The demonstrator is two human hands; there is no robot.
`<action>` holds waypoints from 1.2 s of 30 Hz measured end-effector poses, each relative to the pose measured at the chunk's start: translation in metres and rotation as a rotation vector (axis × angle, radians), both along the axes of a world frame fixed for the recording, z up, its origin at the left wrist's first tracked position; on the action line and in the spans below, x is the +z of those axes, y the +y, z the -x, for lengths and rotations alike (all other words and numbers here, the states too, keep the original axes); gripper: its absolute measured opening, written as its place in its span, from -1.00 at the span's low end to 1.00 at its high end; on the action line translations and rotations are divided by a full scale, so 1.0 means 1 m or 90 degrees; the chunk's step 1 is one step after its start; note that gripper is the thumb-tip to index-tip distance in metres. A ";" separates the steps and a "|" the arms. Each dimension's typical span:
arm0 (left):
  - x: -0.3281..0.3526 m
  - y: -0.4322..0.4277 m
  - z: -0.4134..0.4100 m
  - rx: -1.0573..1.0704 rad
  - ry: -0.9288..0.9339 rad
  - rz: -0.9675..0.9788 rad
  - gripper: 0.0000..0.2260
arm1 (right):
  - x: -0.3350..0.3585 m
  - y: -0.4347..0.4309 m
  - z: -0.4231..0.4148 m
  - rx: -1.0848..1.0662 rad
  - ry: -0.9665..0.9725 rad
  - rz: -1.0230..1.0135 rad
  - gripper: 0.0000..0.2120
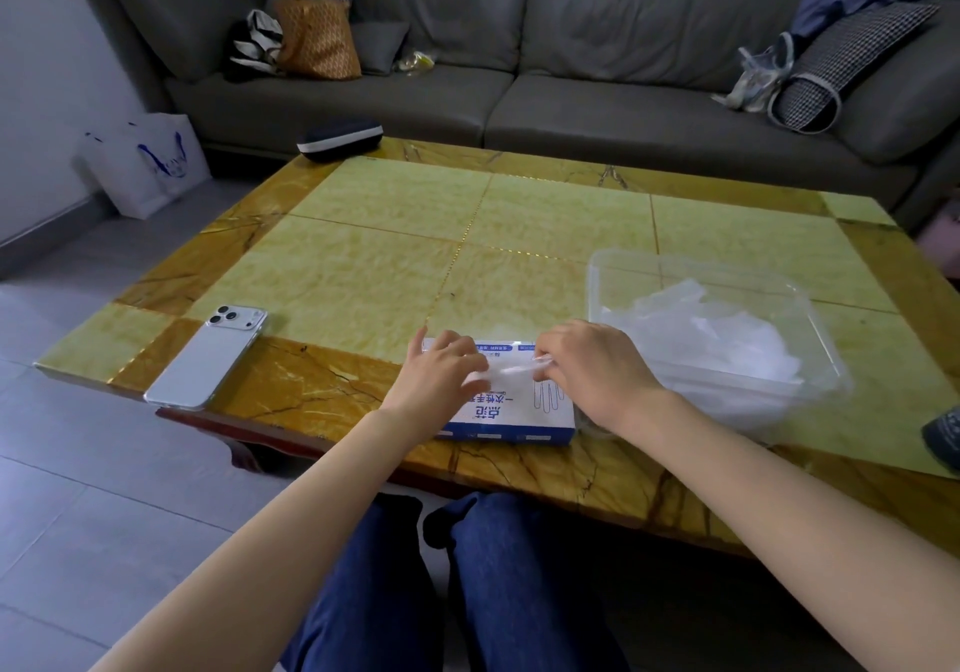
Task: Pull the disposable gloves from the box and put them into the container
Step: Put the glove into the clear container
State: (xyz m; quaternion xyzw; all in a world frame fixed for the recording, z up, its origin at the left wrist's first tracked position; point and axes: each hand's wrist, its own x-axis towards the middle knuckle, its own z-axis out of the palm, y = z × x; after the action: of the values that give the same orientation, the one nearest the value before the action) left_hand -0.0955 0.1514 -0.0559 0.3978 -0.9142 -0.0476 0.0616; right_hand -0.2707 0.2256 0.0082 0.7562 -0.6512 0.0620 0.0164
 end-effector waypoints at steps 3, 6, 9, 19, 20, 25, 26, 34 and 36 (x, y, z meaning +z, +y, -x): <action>-0.005 0.000 -0.003 0.032 0.022 -0.044 -0.73 | 0.006 0.000 0.002 -0.013 -0.039 0.006 -0.82; -0.008 0.002 0.000 0.040 0.026 -0.068 -0.72 | 0.013 -0.003 0.004 -0.026 -0.062 0.027 -0.82; -0.010 0.002 0.001 0.044 -0.002 -0.089 -0.64 | 0.023 -0.008 0.009 -0.060 -0.096 0.062 -0.85; 0.000 0.005 0.004 0.050 -0.049 -0.161 -0.54 | 0.098 -0.015 0.034 -0.136 -0.151 0.309 -0.84; 0.001 0.006 0.004 0.053 -0.050 -0.156 -0.55 | 0.102 -0.015 0.039 -0.158 -0.154 0.294 -0.84; 0.033 0.021 0.018 0.125 0.214 -0.014 -0.70 | 0.104 -0.011 0.052 -0.292 -0.167 0.130 -0.74; 0.044 0.025 0.023 0.116 0.273 0.020 -0.70 | 0.102 -0.009 0.052 -0.302 -0.182 0.119 -0.73; 0.096 0.063 0.089 0.015 0.333 0.039 -0.30 | 0.090 0.000 0.024 -0.248 -0.443 0.032 -0.85; 0.099 0.057 0.092 0.039 0.415 0.034 -0.56 | 0.091 0.003 0.023 -0.241 -0.474 0.009 -0.82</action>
State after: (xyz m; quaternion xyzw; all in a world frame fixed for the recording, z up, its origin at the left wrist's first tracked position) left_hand -0.1876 0.2089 0.0435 0.3873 -0.8349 -0.1465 0.3627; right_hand -0.2940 0.2282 0.0995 0.5489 -0.7399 0.3315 -0.2034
